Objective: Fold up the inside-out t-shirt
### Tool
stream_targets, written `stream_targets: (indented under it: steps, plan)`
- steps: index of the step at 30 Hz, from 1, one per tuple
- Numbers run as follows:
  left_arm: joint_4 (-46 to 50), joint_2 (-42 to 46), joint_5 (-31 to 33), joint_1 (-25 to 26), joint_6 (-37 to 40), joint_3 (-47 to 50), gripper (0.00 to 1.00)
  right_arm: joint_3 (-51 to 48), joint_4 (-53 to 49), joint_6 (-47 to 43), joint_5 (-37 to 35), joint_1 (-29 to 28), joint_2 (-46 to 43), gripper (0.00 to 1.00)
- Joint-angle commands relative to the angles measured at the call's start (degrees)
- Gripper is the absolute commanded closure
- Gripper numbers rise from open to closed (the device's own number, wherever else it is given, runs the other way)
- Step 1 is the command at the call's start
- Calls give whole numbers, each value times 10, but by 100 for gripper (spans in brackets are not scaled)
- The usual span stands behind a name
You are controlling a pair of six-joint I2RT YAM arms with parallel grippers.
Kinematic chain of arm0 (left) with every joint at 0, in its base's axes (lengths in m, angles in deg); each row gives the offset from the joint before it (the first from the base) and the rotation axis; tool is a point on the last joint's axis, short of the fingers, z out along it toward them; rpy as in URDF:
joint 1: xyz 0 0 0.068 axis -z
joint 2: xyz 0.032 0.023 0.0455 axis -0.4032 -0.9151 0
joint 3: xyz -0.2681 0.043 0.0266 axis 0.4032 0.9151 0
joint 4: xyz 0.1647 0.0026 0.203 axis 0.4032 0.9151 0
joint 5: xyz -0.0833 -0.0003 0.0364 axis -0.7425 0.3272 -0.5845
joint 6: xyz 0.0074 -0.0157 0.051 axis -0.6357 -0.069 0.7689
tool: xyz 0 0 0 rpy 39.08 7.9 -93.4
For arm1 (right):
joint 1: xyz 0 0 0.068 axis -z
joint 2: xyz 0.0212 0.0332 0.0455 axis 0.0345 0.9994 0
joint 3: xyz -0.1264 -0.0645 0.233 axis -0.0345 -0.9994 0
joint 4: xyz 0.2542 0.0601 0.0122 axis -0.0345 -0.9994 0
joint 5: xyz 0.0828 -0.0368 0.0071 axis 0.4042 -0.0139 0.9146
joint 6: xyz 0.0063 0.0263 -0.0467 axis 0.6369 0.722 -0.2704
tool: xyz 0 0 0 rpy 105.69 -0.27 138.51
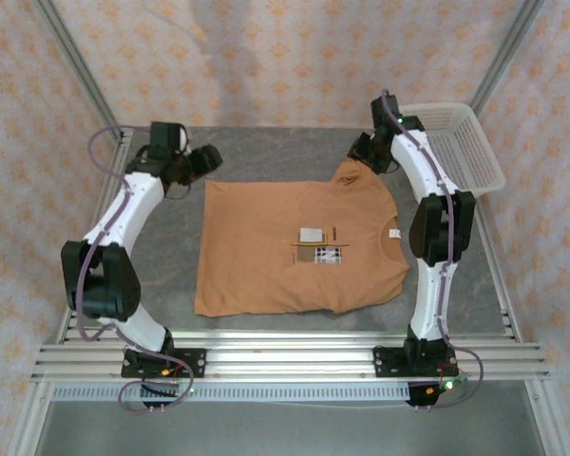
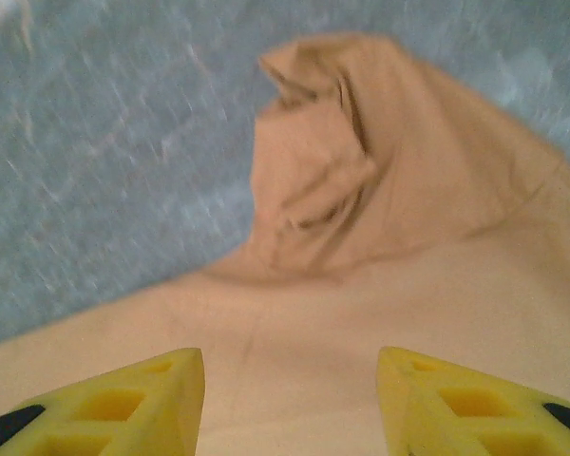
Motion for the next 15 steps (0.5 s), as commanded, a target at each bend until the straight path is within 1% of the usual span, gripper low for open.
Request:
stream_targets:
  steps: [1,5,9,11,15]
  plan:
    - [-30,-3,-17,31,-9,91,35,-30,90,-16,-18,3,10,49]
    - [-59,15,-16,54,-19,161,37,10,101,-26,-40,3,67,52]
    - [-48,38,-12,65,-13,197,37,66,86,-45,-68,3,129,52]
    - [-48,56,-11,67,-16,215,38,99,68,-50,-69,3,157,53]
    - [-38,84,1,68,-10,239,38,118,71,-48,-61,4,186,56]
